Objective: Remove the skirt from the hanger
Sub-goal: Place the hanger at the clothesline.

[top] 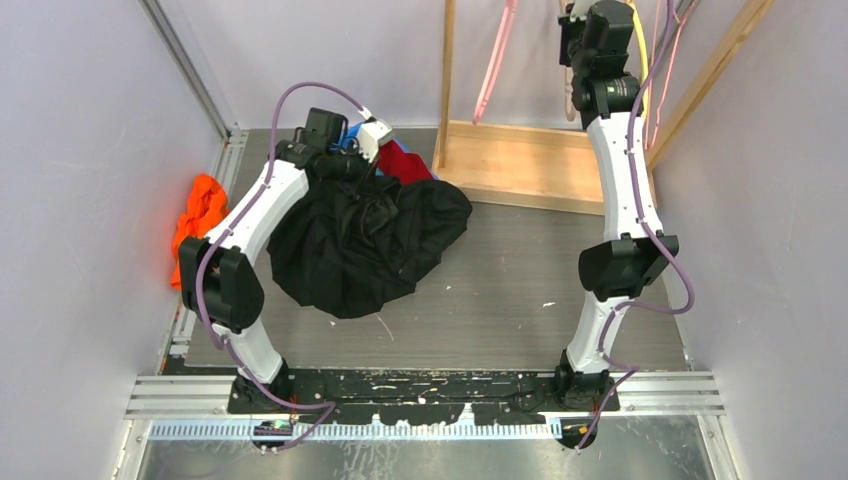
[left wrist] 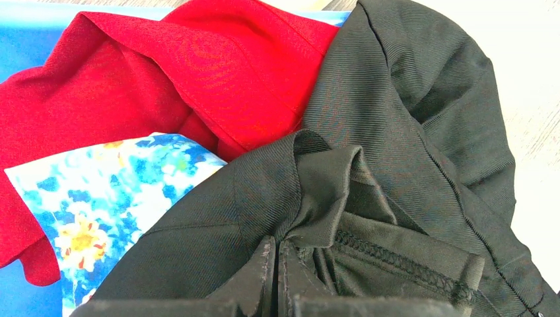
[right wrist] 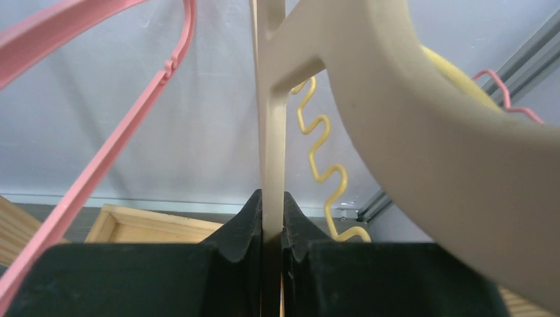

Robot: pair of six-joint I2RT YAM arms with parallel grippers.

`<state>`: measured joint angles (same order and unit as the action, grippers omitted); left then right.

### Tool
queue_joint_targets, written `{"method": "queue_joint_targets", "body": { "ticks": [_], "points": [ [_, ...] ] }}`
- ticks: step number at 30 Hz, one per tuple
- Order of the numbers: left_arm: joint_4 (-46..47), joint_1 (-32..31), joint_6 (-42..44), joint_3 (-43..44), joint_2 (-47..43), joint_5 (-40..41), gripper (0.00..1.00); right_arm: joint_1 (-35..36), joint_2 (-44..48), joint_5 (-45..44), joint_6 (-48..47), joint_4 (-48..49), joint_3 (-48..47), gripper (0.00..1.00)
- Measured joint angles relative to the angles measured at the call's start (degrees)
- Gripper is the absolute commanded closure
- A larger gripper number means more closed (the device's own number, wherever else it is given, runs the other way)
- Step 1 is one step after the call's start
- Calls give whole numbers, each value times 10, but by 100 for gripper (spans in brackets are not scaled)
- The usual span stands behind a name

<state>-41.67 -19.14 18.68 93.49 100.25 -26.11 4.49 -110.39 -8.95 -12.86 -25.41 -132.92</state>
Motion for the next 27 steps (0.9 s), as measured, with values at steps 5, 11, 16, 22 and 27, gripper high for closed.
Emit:
{"method": "queue_joint_targets", "body": {
  "ticks": [5,11,16,22,27],
  "points": [
    [-3,0,0,0,0,6,100,-6,-9,17,23,12,5,99],
    [-5,0,0,0,0,6,100,-18,9,29,38,42,54,99],
    [-7,0,0,0,0,6,100,-23,52,34,27,58,115,99],
    [-7,0,0,0,0,6,100,-22,70,28,21,40,134,99],
    [-7,0,4,-17,-4,6,100,-22,70,26,22,40,137,99]
  ]
}}
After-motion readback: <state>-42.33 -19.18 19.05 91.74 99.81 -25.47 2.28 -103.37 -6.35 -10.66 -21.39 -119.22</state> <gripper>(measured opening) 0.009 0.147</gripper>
